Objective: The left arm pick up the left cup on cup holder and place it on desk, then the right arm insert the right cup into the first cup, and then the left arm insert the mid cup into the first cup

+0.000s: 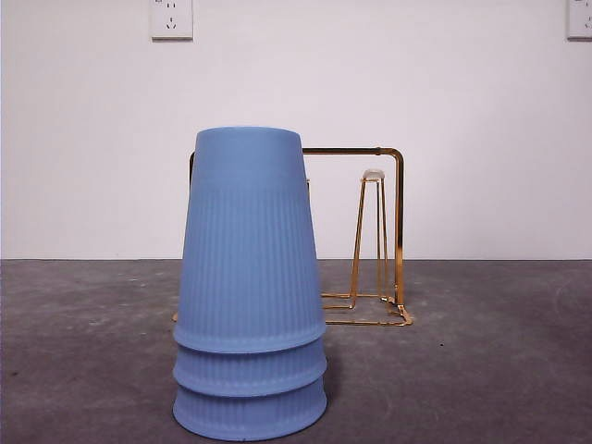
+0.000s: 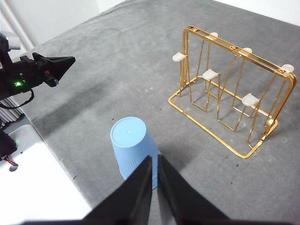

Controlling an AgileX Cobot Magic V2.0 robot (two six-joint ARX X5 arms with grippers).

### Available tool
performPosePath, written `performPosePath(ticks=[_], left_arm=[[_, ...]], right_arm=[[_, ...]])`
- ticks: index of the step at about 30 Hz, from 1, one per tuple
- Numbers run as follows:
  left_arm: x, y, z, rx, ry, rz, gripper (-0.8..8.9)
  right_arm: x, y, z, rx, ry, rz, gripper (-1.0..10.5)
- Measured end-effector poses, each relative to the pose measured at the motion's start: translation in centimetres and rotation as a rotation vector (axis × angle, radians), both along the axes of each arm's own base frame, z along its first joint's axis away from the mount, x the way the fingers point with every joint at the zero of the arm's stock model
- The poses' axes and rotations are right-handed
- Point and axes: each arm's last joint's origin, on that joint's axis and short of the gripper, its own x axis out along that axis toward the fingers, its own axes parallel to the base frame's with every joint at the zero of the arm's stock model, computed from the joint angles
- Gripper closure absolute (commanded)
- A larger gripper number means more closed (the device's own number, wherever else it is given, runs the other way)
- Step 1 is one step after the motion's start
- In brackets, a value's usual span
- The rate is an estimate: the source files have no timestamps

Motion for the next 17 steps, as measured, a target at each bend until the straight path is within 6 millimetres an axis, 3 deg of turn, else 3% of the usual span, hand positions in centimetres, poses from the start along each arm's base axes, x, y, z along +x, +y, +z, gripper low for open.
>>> performPosePath(ticks=[13, 17], left_arm=[[0.0, 0.0, 0.0, 0.000, 0.000, 0.000, 7.91], [0.0, 0.0, 0.0, 0.000, 0.000, 0.000, 7.91]], right_arm=[[0.0, -0.1, 0.0, 0.004, -0.004, -0.006, 9.3], [0.4, -1.1, 0.3, 0.050, -0.054, -0.108, 9.3]])
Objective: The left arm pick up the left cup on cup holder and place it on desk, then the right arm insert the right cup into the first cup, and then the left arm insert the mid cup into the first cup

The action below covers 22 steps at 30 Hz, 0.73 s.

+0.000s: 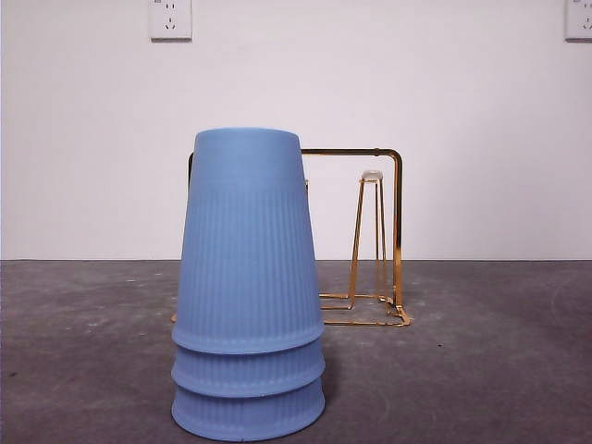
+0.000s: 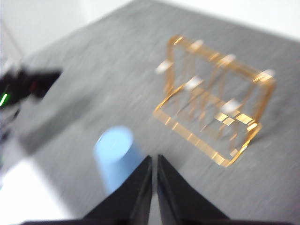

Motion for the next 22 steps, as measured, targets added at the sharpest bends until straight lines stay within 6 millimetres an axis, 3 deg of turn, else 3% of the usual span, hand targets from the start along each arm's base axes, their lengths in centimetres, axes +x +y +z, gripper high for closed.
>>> performPosePath(ticks=[5, 12, 17, 22], left_arm=[[0.0, 0.0, 0.0, 0.000, 0.000, 0.000, 7.91], [0.0, 0.0, 0.0, 0.000, 0.000, 0.000, 7.91], [0.0, 0.0, 0.0, 0.000, 0.000, 0.000, 7.91], [0.0, 0.0, 0.0, 0.000, 0.000, 0.000, 7.91]], right_arm=[[1.5, -2.0, -2.2, 0.066, -0.103, -0.221, 9.3], [3.7, -5.1, -9.6, 0.019, -0.294, -0.485, 9.3], [4.1, -6.9, -15.5, -0.046, -0.318, -0.654, 9.3], [3.7, -7.7, -19.0, -0.059, -0.329, -0.723, 9.3]])
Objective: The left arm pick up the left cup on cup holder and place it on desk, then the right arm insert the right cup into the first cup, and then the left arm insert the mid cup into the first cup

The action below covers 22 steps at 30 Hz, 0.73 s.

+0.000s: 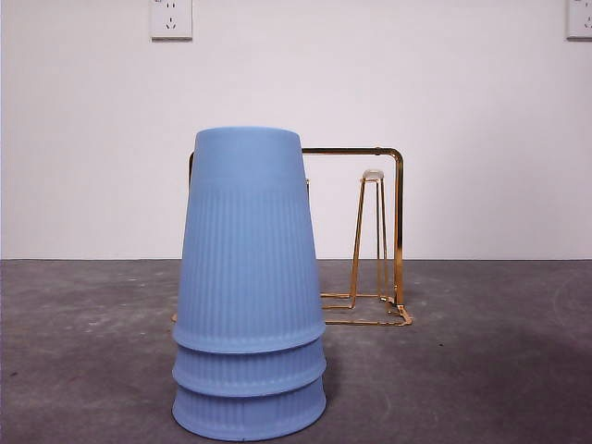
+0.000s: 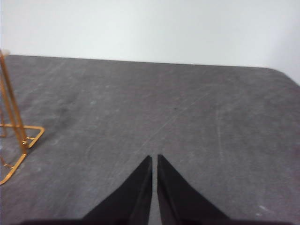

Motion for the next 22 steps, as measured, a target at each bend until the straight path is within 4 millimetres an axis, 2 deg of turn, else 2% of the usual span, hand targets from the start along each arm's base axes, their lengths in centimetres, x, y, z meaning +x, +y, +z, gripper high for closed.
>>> performPosePath(ticks=[5, 10, 22], left_arm=[[0.0, 0.0, 0.0, 0.000, 0.000, 0.000, 7.91], [0.0, 0.0, 0.0, 0.000, 0.000, 0.000, 7.91], [0.0, 0.0, 0.0, 0.000, 0.000, 0.000, 7.91]], right_arm=[[-0.1, -0.2, -1.3, -0.009, -0.021, -0.017, 9.3], [0.0, -0.2, -3.6, -0.011, 0.025, -0.018, 9.3], [0.0, -0.2, -3.8, -0.011, 0.038, -0.017, 9.3]])
